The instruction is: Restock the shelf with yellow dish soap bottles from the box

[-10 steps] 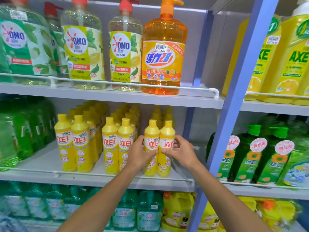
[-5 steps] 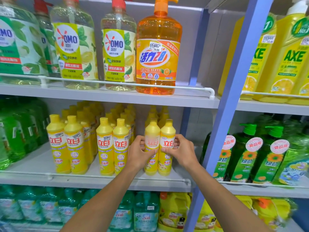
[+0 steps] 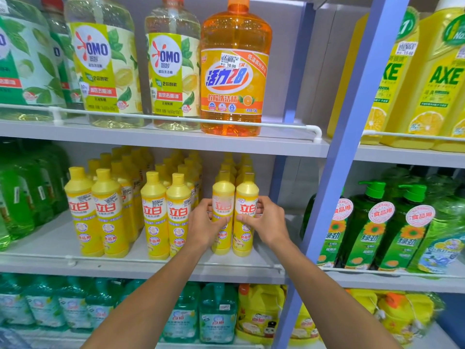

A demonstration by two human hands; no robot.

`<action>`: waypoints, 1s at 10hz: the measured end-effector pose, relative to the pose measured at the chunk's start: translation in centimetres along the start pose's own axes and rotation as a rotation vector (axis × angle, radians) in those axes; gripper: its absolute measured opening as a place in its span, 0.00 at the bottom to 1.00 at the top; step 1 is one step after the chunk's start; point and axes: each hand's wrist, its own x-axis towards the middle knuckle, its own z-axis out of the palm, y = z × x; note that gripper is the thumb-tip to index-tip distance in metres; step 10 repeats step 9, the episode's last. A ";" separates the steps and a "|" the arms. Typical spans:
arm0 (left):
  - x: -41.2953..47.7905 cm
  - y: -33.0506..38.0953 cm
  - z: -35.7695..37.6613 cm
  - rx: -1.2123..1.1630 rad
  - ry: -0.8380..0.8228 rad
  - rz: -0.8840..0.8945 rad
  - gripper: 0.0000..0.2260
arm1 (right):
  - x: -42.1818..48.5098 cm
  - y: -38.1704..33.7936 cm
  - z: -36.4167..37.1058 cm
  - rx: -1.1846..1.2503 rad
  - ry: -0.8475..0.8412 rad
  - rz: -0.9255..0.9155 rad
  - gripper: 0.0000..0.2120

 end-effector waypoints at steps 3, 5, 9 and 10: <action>-0.1 0.2 0.0 0.021 -0.010 -0.025 0.25 | -0.2 0.3 0.5 -0.024 0.025 -0.007 0.31; -0.4 1.4 -1.5 0.154 -0.142 -0.010 0.28 | -0.9 -0.7 0.0 -0.107 -0.009 -0.025 0.28; -8.2 3.4 -10.4 0.886 -0.471 0.462 0.32 | -10.8 -6.6 -1.5 -0.564 -0.132 -0.121 0.25; -8.2 3.4 -10.4 0.886 -0.471 0.462 0.32 | -10.8 -6.6 -1.5 -0.564 -0.132 -0.121 0.25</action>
